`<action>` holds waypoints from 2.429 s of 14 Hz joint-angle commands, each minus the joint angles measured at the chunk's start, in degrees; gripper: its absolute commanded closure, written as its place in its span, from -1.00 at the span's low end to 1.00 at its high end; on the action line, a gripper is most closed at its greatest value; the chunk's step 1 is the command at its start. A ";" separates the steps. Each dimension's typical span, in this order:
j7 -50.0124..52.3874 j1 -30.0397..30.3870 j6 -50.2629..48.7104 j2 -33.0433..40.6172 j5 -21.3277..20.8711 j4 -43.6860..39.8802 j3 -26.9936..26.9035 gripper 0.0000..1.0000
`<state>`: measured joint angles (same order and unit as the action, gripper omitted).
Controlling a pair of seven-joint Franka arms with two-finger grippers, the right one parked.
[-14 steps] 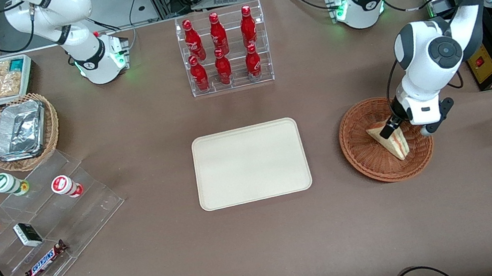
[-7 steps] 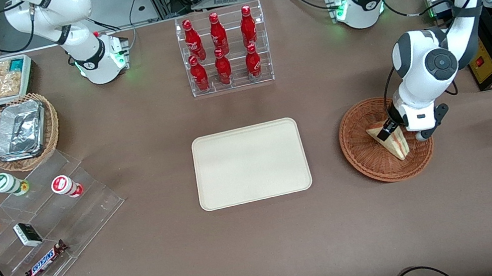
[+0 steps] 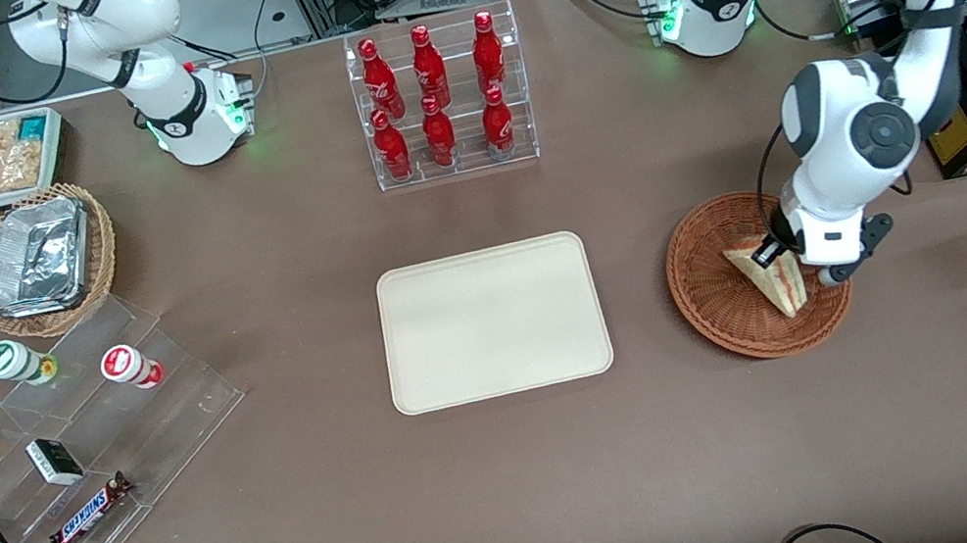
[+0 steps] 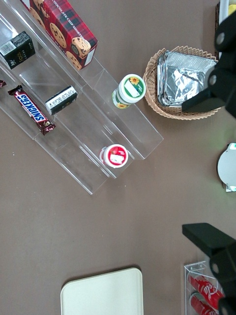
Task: Place sandwich from basket to tray
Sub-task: 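Lift the sandwich and carry it with the left gripper toward the tray, then lower the sandwich onto the cream tray and open the left gripper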
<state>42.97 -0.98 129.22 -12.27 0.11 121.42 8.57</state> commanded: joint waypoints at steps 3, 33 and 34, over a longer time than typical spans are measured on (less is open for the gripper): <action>-1.66 -6.21 -11.51 -4.07 -0.46 -14.43 0.05 1.00; 21.63 -38.39 -9.68 -36.95 -4.42 -49.87 -0.22 -1.00; 21.54 -38.22 -10.29 -36.43 -4.42 -50.05 -0.22 -1.00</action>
<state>62.99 -38.64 119.75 -49.01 -3.67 72.93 8.76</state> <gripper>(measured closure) 0.502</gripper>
